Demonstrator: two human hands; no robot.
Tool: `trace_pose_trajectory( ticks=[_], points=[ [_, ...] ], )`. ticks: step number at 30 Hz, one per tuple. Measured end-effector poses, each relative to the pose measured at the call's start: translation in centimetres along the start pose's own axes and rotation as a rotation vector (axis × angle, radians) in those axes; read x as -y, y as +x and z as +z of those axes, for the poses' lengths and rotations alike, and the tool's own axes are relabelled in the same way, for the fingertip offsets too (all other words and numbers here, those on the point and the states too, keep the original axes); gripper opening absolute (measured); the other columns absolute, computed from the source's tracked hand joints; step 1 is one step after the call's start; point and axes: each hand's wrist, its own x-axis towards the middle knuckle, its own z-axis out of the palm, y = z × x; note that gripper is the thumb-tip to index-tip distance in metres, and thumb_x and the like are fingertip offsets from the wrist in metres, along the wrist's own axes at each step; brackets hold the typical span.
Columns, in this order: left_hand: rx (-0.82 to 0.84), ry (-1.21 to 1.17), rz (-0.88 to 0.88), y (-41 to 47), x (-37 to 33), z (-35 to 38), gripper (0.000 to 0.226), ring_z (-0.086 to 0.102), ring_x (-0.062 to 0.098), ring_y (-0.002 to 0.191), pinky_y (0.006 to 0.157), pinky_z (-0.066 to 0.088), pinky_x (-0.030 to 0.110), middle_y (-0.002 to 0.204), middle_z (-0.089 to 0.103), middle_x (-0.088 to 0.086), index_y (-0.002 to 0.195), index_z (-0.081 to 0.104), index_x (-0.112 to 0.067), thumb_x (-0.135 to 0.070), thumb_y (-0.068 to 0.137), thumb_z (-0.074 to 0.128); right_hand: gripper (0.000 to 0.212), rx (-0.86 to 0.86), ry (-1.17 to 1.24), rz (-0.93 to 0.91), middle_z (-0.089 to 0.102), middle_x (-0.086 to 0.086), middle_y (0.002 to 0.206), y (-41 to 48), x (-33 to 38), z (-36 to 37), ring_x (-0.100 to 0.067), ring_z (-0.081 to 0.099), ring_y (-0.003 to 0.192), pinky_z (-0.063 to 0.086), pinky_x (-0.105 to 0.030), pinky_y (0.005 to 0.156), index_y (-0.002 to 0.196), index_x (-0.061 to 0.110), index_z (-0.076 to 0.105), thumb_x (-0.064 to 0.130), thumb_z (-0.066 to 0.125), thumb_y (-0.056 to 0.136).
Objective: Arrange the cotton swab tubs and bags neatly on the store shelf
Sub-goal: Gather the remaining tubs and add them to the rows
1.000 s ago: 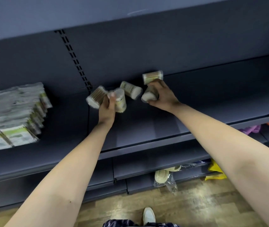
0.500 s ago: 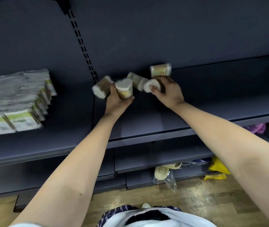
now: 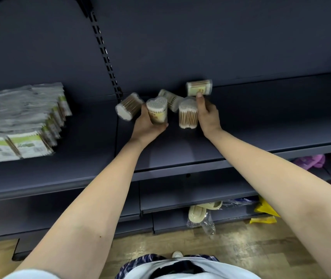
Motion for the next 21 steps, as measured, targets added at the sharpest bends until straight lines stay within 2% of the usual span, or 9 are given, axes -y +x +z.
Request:
trace_pose_trajectory(
  ticks=[2, 4, 6, 8, 10, 13, 15, 18, 21],
  points=[
    [0.026, 0.022, 0.014, -0.2, 0.1, 0.0, 0.071, 0.049, 0.005, 0.112, 0.089, 0.036, 0.016, 0.118, 0.051, -0.011, 0.136, 0.032, -0.021, -0.018, 0.079, 0.073, 0.047, 0.021, -0.016, -0.043, 0.061, 0.002, 0.106, 0.0, -0.1, 0.4, -0.013, 0.057, 0.107, 0.039, -0.014, 0.082, 0.116, 0.014, 0.060, 0.051, 0.041, 0.094],
    [0.032, 0.044, 0.018, -0.3, 0.1, -0.1, 0.076, 0.046, 0.001, 0.110, 0.089, 0.035, 0.014, 0.119, 0.051, -0.012, 0.140, 0.029, -0.023, -0.020, 0.078, 0.074, 0.060, 0.091, -0.059, -0.091, 0.059, 0.005, 0.106, -0.5, 0.0, 1.0, -0.009, 0.055, 0.103, 0.038, -0.009, 0.079, 0.116, 0.016, 0.058, 0.063, 0.042, 0.081],
    [0.030, 0.053, 0.018, -0.3, 0.1, 0.0, 0.081, 0.044, 0.000, 0.110, 0.091, 0.034, 0.014, 0.125, 0.052, -0.009, 0.142, 0.028, -0.024, -0.020, 0.077, 0.075, 0.071, 0.145, -0.096, -0.145, 0.055, 0.004, 0.110, -0.8, -0.1, 1.6, -0.008, 0.051, 0.106, 0.038, -0.013, 0.085, 0.117, 0.017, 0.056, 0.069, 0.045, 0.070],
    [0.028, 0.054, 0.026, -0.3, 0.1, 0.1, 0.081, 0.044, 0.000, 0.110, 0.090, 0.034, 0.013, 0.128, 0.053, -0.007, 0.142, 0.028, -0.024, -0.020, 0.076, 0.076, 0.066, 0.152, -0.166, -0.194, 0.053, -0.001, 0.116, -0.6, -0.6, 2.0, -0.013, 0.047, 0.114, 0.034, -0.018, 0.092, 0.120, 0.014, 0.055, 0.061, 0.058, 0.074],
    [0.021, 0.035, 0.029, -0.3, 0.2, 0.1, 0.081, 0.046, 0.001, 0.111, 0.088, 0.035, 0.011, 0.126, 0.053, -0.008, 0.141, 0.030, -0.024, -0.020, 0.075, 0.076, 0.059, 0.150, -0.227, -0.227, 0.053, -0.005, 0.121, -0.4, -0.8, 2.4, -0.018, 0.046, 0.120, 0.034, -0.021, 0.095, 0.124, 0.012, 0.052, 0.046, 0.068, 0.079],
    [-0.023, 0.029, 0.037, 0.1, 0.6, 0.2, 0.076, 0.050, 0.008, 0.116, 0.092, 0.039, 0.019, 0.128, 0.055, -0.004, 0.137, 0.035, -0.021, -0.024, 0.074, 0.078, 0.066, 0.162, -0.256, -0.210, 0.054, -0.003, 0.126, -0.3, -0.8, 2.8, -0.018, 0.045, 0.123, 0.038, -0.028, 0.101, 0.130, 0.015, 0.045, 0.039, 0.074, 0.076],
    [-0.055, 0.037, 0.039, 0.4, 0.8, 0.3, 0.075, 0.050, 0.014, 0.122, 0.099, 0.041, 0.025, 0.130, 0.054, 0.001, 0.135, 0.037, -0.019, -0.026, 0.073, 0.079, 0.073, 0.209, -0.275, -0.194, 0.050, -0.001, 0.134, -0.4, -0.7, 2.8, -0.019, 0.041, 0.128, 0.036, -0.031, 0.105, 0.138, 0.019, 0.034, 0.032, 0.072, 0.078],
    [-0.059, 0.014, 0.020, 0.5, 0.8, 0.2, 0.077, 0.048, 0.014, 0.123, 0.097, 0.038, 0.022, 0.132, 0.052, 0.000, 0.138, 0.031, -0.020, -0.016, 0.076, 0.075, 0.080, 0.312, -0.185, -0.149, 0.043, -0.002, 0.143, -0.6, -0.4, 2.3, -0.016, 0.039, 0.132, 0.031, -0.019, 0.102, 0.148, 0.019, 0.015, 0.010, 0.061, 0.084],
    [-0.085, -0.082, 0.013, 0.4, 0.6, -0.2, 0.082, 0.046, 0.005, 0.118, 0.093, 0.036, 0.018, 0.131, 0.049, -0.005, 0.141, 0.027, -0.021, -0.011, 0.075, 0.075, 0.089, 0.290, -0.238, -0.139, 0.043, -0.001, 0.143, -0.8, -0.1, 2.4, -0.011, 0.041, 0.129, 0.030, -0.015, 0.098, 0.149, 0.020, 0.010, 0.012, 0.067, 0.080]
  ],
)
